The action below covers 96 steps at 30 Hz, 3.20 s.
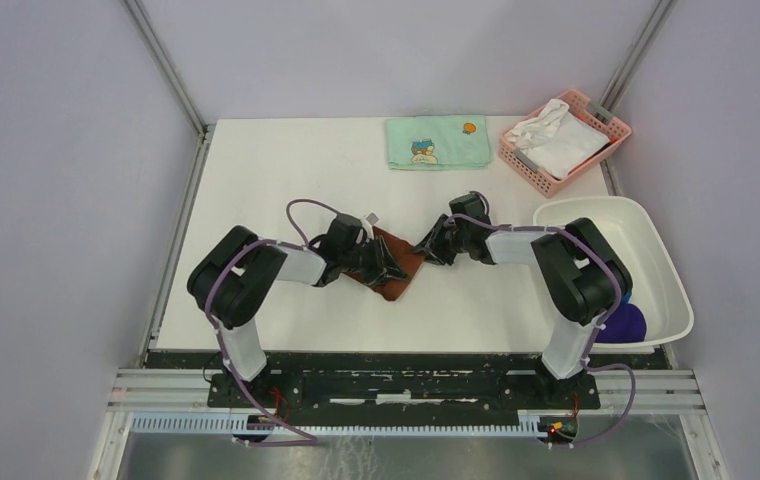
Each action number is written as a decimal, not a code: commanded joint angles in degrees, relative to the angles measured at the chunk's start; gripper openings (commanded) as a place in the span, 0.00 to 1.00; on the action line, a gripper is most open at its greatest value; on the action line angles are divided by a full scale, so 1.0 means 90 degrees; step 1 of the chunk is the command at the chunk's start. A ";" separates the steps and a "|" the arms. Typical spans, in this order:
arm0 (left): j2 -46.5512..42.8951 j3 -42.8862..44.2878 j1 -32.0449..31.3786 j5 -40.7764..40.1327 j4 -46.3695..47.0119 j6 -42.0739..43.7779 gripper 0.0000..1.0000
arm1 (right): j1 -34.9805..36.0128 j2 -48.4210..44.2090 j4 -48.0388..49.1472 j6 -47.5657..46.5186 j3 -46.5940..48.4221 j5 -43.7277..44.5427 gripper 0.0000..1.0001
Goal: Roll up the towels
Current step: Roll the towel at the center of the board.
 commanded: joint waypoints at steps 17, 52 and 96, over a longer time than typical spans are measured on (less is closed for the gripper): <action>-0.2500 0.0987 -0.2800 -0.6602 -0.4082 0.1879 0.74 | 0.0523 0.0174 -0.4417 -0.0853 0.2106 0.1713 0.06; 0.0736 0.2613 -0.4703 -0.9238 -0.3940 0.4005 0.22 | 0.0502 0.0200 -0.4374 -0.0910 0.2285 0.1335 0.06; 0.0305 -0.1335 0.0298 0.0387 0.2471 -0.0945 0.03 | -0.0027 0.0509 0.0660 -0.0002 0.0244 -0.0135 0.67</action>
